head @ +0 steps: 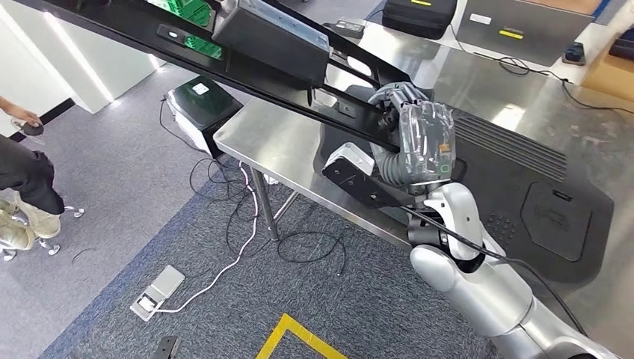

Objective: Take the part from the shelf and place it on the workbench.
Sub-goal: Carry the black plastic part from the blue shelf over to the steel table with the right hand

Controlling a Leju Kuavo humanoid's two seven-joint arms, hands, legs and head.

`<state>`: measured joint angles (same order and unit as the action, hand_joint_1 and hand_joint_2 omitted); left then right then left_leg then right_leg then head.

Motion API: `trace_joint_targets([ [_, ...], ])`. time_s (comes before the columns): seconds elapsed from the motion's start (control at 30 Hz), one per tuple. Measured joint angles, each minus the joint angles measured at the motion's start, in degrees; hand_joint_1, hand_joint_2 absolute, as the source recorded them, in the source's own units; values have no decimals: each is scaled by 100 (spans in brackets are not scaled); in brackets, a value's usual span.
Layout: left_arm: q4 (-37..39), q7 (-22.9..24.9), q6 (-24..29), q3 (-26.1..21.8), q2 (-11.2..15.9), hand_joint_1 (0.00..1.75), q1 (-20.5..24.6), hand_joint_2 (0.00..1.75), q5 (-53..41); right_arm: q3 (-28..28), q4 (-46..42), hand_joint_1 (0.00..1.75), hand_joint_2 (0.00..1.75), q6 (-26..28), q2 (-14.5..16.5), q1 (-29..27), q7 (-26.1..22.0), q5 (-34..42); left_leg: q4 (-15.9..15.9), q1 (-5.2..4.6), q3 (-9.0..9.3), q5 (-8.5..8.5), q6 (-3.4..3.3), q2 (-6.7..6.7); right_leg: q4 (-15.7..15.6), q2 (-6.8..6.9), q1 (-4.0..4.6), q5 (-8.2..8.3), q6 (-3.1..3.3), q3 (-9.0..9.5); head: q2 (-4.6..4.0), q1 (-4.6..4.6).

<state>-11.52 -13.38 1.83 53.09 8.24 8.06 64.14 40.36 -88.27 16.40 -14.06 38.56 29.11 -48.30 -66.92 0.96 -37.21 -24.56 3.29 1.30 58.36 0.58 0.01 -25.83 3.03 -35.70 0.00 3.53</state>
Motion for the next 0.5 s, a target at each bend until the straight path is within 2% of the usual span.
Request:
trace_joint_targets([
  [0.03, 0, 2, -1, 0, 0, 0, -1, 175, -2, 8, 3, 175, 175, -2, 4, 6, 0, 2, -404, 2, -195, -170, 12, -45, 6, -43, 3, -2, 13, 0, 0, -36],
  [0.07, 0, 5, -1, 0, 0, 0, -6, 175, -4, 15, 8, 175, 175, -4, 6, 5, 0, 5, -721, 3, -358, -265, 20, -66, 14, -91, 6, -5, 18, 0, 0, -67],
  [0.1, 0, 8, -1, 0, 0, 0, -10, 175, -4, 20, 15, 175, 175, -5, 7, 5, 1, 8, -864, 3, -444, -256, 22, -76, 25, -142, 9, -8, 20, -1, 0, -91],
  [0.13, 0, 11, -1, 0, 1, 0, -11, 175, -5, 22, 21, 175, 175, -6, 7, 5, 1, 10, -773, 6, -421, -133, 19, -82, 37, -194, 9, -12, 19, -1, 0, -114],
  [0.2, 0, 12, -1, 0, 3, 0, -4, 175, -7, 24, 30, 175, 175, -5, 8, 9, -2, 15, -66, 22, -128, 276, 2, -161, 62, -291, 0, -24, 3, -1, 0, -162],
  [0.27, 0, 11, -1, 0, 4, 0, 1, 175, -8, 27, 34, 175, 175, -3, 12, 22, -5, 20, 574, 37, 127, 514, -29, -299, 101, -379, 7, -34, -41, -33, 0, -210],
  [0.3, 0, 11, -1, 0, 4, 0, 1, 175, -10, 29, 37, 175, 175, -2, 15, 29, -6, 22, 703, 34, 169, 534, -53, -344, 109, -415, 8, -32, -69, -52, 0, -220],
  [0.37, 0, 13, -2, 0, 4, 0, 3, 175, -14, 32, 43, 175, 175, -1, 19, 35, -4, 24, 737, 18, 176, 545, -117, -301, 101, -477, 0, -17, -134, -75, 0, -218],
  [0.4, 0, 16, -2, 0, 3, 0, 7, 175, -15, 32, 46, 175, 175, 0, 19, 36, -2, 24, 758, 18, 186, 560, -155, -265, 127, -453, -6, -41, -162, -83, 0, -214],
  [0.43, 0, 19, -3, 0, 3, 0, 13, 175, -16, 31, 51, 175, 175, 1, 19, 40, -1, 24, 780, 23, 195, 577, -193, -231, 229, -392, -7, -116, -191, -124, 0, -197],
  [0.5, 0, 22, -3, 0, 2, 0, 21, 175, -18, 32, 63, 175, 175, 3, 19, 43, 0, 25, 810, 24, 206, 597, -245, -162, 780, -212, -16, -437, -238, -357, 0, -141],
])
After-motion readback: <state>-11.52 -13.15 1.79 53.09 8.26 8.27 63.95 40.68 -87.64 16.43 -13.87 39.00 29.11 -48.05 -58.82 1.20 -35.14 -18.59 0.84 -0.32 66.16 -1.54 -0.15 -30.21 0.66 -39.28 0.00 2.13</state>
